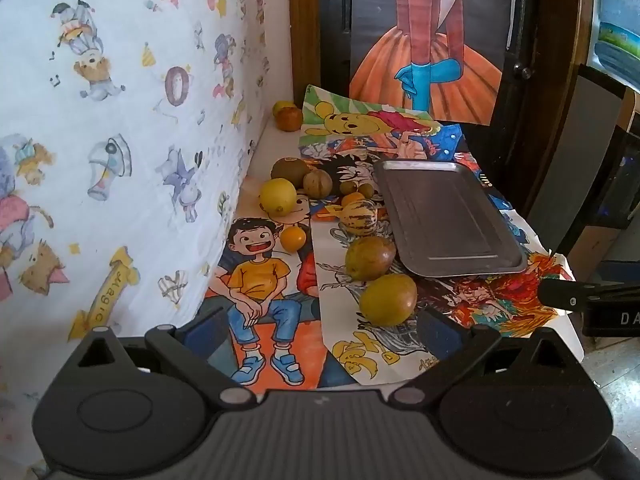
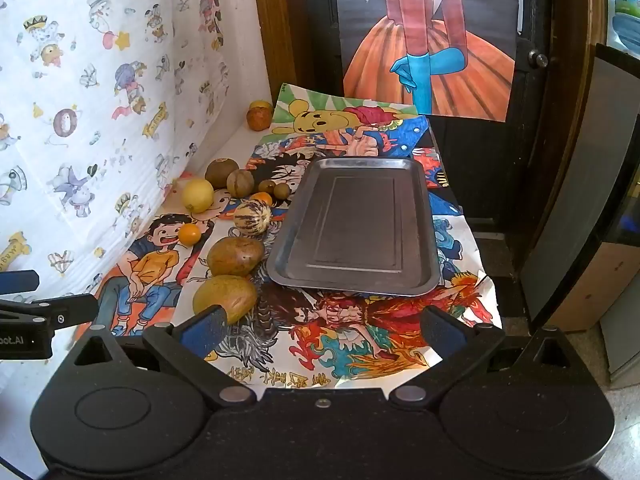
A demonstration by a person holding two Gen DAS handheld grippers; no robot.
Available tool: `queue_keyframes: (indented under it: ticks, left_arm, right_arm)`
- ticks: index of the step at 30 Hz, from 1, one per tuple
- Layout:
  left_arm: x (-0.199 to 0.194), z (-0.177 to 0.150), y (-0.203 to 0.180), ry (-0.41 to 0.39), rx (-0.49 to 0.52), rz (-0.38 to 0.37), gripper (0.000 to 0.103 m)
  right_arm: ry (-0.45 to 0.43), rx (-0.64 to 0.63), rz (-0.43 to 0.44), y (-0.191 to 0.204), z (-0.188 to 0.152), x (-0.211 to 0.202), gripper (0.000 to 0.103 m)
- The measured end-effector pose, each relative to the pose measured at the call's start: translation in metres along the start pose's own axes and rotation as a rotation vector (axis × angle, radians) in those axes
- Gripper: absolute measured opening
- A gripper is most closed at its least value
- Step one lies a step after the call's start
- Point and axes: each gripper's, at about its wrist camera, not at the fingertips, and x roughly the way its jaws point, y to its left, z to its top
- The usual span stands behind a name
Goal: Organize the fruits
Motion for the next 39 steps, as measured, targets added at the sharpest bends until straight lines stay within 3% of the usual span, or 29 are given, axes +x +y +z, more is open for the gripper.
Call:
queue_keyframes:
  ticks: [39]
  left_arm:
    - [-0.0001, 0.0001, -0.0001, 0.008, -0.003, -0.003, 0.102]
  right_arm:
    - [0.009, 0.006, 0.006, -0.0016, -0.0003, -0.0002, 0.102]
